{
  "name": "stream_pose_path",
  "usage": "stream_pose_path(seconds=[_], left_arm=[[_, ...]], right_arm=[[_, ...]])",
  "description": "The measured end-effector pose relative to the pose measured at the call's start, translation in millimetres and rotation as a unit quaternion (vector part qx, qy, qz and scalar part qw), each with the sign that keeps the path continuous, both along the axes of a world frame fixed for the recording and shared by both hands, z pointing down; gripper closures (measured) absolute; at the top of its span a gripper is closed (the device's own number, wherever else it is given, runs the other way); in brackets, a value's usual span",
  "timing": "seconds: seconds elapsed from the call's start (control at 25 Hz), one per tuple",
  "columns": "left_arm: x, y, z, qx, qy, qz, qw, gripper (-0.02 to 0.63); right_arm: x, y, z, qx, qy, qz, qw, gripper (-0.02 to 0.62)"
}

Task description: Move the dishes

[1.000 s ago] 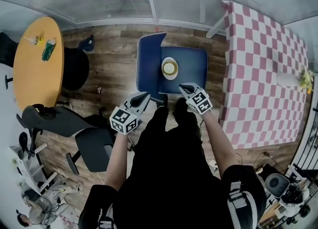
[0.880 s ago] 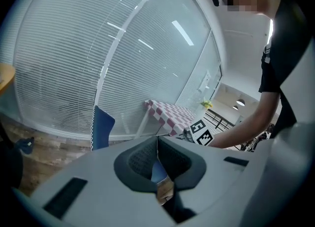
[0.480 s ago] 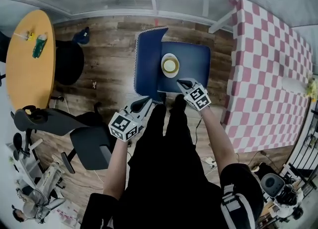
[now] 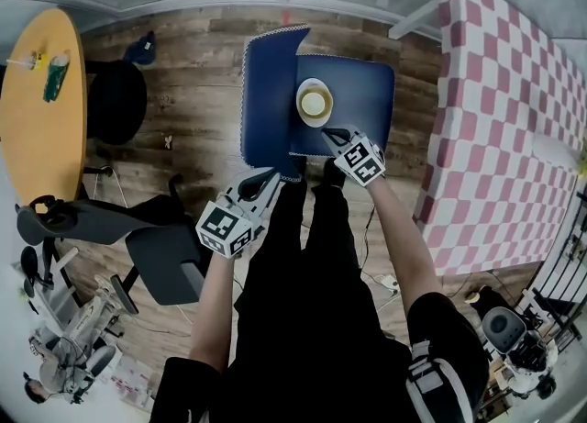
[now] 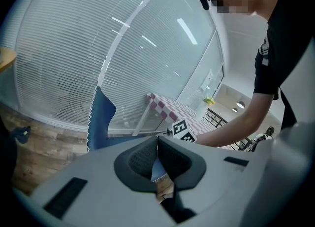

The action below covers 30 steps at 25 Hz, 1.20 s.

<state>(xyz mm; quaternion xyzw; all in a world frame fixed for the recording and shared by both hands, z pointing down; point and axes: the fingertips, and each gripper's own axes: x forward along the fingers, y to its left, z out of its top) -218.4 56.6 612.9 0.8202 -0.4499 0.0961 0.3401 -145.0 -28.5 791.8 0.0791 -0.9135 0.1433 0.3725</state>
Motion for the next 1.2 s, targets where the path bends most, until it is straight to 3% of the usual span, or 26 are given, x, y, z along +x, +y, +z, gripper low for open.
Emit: stream_pose_path(seconds=[0.72,1.2], left_arm=[[-11,-5,42,-0.015,0.004,-0.008,0.9999,0.581],[-13,-9,67,-0.018,0.005,-0.010,0.9998,0.581]], right_arm=[[-21,-8,73,-0.018,0.026,-0.011,0.999,0.569],[-33,-11,120,0.006,0.062,-0.039,0.997,0.535]])
